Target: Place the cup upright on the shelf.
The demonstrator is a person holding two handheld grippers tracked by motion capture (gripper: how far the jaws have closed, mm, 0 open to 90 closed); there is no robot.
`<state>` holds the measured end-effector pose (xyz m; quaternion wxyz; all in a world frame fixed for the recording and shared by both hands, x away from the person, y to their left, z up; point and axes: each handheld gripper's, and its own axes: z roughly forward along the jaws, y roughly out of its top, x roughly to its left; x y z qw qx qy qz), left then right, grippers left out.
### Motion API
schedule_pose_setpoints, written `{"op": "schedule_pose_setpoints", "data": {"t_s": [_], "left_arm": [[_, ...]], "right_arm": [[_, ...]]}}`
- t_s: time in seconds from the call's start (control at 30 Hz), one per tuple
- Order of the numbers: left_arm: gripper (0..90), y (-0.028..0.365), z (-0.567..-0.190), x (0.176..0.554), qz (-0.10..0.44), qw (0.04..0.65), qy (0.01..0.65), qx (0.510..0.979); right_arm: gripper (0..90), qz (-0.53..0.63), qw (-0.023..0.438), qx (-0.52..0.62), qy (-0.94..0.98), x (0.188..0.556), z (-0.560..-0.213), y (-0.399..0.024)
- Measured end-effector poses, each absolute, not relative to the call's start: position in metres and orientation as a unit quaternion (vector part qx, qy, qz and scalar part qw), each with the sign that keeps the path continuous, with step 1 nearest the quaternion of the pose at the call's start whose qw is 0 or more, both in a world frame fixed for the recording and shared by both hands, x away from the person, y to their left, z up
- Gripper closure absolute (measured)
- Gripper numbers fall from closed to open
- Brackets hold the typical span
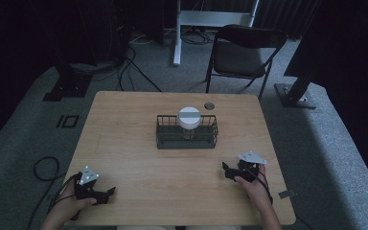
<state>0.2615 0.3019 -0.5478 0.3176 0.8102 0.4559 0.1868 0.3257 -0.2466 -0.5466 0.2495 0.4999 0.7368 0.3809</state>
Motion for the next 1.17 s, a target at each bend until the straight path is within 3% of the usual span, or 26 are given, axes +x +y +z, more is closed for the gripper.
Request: {"op": "schedule_pose_setpoints", "data": {"t_s": [0.43, 1.17], "left_arm": [[0.1, 0.3019, -0.5478, 0.2615, 0.187, 0.317, 0.456, 0.81], [0.1, 0.3019, -0.5478, 0.2615, 0.187, 0.317, 0.455, 0.811]], "right_arm": [[14.1, 0.348, 0.195, 0.468, 0.788, 0.3294, -0.5503, -0.2425], [11.3, 0.342, 0.195, 0.464, 0.794, 0.3303, -0.5507, -0.2405]]}}
